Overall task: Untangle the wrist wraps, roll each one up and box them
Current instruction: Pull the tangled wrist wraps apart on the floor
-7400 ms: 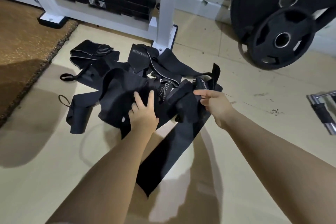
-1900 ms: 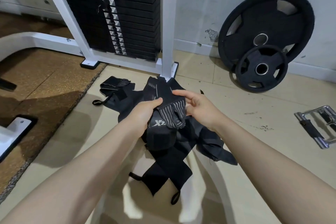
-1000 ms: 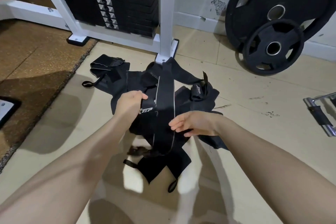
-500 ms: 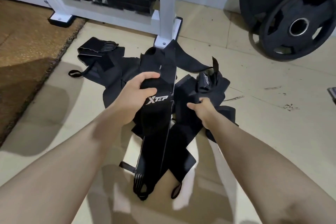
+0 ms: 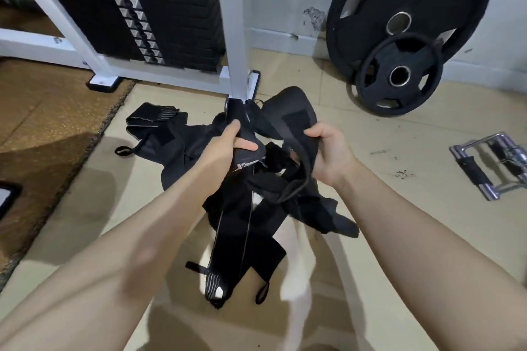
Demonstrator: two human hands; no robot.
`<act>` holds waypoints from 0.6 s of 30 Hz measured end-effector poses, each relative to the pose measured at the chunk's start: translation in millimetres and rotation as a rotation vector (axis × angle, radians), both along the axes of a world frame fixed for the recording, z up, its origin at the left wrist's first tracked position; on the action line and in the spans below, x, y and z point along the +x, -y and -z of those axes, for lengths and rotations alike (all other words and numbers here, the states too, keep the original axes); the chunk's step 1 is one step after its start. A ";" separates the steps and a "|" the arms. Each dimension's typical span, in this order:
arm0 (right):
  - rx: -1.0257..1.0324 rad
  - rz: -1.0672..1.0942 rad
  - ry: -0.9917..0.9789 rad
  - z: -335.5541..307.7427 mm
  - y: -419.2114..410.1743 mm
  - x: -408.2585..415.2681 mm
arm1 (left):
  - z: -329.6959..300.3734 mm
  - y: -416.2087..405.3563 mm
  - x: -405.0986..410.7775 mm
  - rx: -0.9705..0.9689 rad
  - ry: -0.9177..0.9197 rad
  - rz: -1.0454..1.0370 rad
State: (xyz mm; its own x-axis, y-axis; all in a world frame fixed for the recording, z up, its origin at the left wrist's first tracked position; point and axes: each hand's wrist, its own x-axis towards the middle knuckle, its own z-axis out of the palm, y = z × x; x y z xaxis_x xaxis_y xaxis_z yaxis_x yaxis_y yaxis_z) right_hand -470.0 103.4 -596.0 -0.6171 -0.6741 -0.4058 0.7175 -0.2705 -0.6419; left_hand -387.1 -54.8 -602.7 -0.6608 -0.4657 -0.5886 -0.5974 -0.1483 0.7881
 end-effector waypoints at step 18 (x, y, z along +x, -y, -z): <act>0.380 -0.249 -0.421 -26.0 -1.5 30.7 | -31.0 -9.8 45.4 0.088 -0.419 0.062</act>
